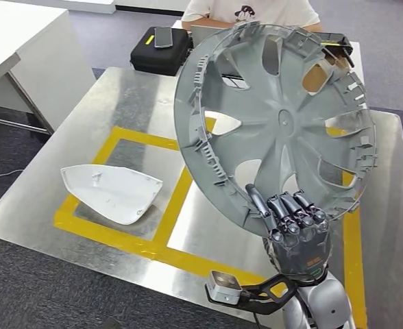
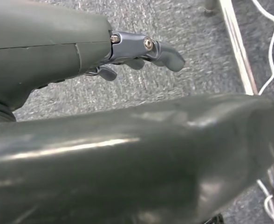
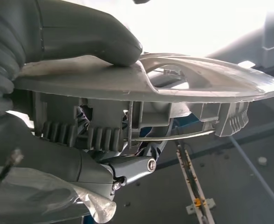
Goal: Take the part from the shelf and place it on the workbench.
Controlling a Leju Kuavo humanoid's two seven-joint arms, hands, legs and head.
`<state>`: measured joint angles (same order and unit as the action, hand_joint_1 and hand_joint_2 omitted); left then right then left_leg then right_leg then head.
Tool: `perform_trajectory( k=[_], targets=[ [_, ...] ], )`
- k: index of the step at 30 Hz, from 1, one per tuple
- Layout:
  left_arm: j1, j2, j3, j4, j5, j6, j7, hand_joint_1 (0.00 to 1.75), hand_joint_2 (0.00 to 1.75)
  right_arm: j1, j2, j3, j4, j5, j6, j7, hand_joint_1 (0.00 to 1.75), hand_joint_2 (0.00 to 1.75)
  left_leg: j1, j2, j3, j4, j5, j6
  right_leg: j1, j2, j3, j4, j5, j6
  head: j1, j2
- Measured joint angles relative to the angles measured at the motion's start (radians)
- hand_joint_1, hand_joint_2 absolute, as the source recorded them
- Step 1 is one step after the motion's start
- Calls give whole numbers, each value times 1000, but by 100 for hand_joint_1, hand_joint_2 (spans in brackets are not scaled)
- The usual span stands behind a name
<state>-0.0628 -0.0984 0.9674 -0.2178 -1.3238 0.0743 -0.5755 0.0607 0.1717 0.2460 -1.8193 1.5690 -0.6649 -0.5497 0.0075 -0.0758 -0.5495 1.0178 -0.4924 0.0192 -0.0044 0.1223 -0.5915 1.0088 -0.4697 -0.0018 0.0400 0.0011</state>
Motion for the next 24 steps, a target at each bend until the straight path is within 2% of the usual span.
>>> perform_trajectory(
  k=[1,2,3,4,6,7,8,9,10,12,14,16,18,20,24],
  targets=[
    [-1,-1,0,0,0,0,0,0,0,0,0,0,1,0,0,5,175,175,-1,6,1,-8,0,-1,-2,9,-4,-1,3,6,-1,0],
    [-2,-2,0,0,0,0,0,0,0,0,0,0,2,0,0,14,175,175,1,14,2,-14,2,0,-3,6,-10,0,2,12,-2,0],
    [-4,-3,0,0,0,0,0,0,0,-1,-2,2,4,0,0,26,175,175,3,22,3,-20,6,1,-2,-13,-17,7,-5,18,1,0],
    [-5,-4,0,0,1,0,0,0,0,-4,-4,5,7,0,0,39,175,175,5,30,4,-26,10,3,0,-41,-32,33,-24,23,4,0],
    [-3,-3,0,0,2,0,1,0,0,-11,-12,16,15,0,0,61,175,175,6,47,3,-30,13,6,-1,-99,-85,144,-87,34,10,0],
    [-1,-3,0,0,3,0,1,0,0,-14,-16,20,19,0,0,68,175,175,5,56,1,-29,13,7,-3,-110,-115,211,-116,39,11,0],
    [2,-2,0,0,3,0,2,0,0,-16,-19,23,23,0,0,75,175,175,5,64,1,-29,13,7,-6,-114,-135,259,-131,43,11,0],
    [3,-2,0,0,3,0,2,0,0,-17,-23,26,27,1,0,83,175,175,5,71,0,-29,13,6,-8,-116,-139,272,-127,46,11,0],
    [3,-3,0,0,3,0,2,0,0,-18,-26,28,31,1,0,93,175,175,5,76,1,-28,13,5,-11,-118,-121,243,-105,48,11,0],
    [2,-4,0,0,3,1,3,0,0,-24,-35,41,41,0,0,130,175,175,4,81,2,-27,10,0,-14,-124,-43,108,-47,49,11,0],
    [1,-3,0,0,4,3,5,0,0,-38,-49,67,54,1,0,186,175,175,-1,84,0,-21,7,-9,-15,-129,15,7,-23,43,10,0],
    [1,-1,0,0,4,6,7,0,0,-48,-65,94,70,1,0,228,175,175,-6,86,-3,-16,7,-5,-14,-128,26,-12,-22,39,9,0],
    [1,1,0,0,5,6,8,0,0,-53,-75,111,83,0,0,251,175,175,-6,86,-2,-18,10,6,-13,-127,25,-12,-22,39,8,0],
    [1,1,0,0,6,8,8,0,0,-67,-90,134,96,0,4,308,175,175,-5,86,-2,-22,13,8,-11,-126,24,-11,-22,36,8,0],
    [1,1,2,0,11,10,8,0,0,-146,-170,262,122,1,41,581,175,175,-1,86,-2,-27,17,-1,-6,-127,22,-10,-22,26,8,0]
  ],
)
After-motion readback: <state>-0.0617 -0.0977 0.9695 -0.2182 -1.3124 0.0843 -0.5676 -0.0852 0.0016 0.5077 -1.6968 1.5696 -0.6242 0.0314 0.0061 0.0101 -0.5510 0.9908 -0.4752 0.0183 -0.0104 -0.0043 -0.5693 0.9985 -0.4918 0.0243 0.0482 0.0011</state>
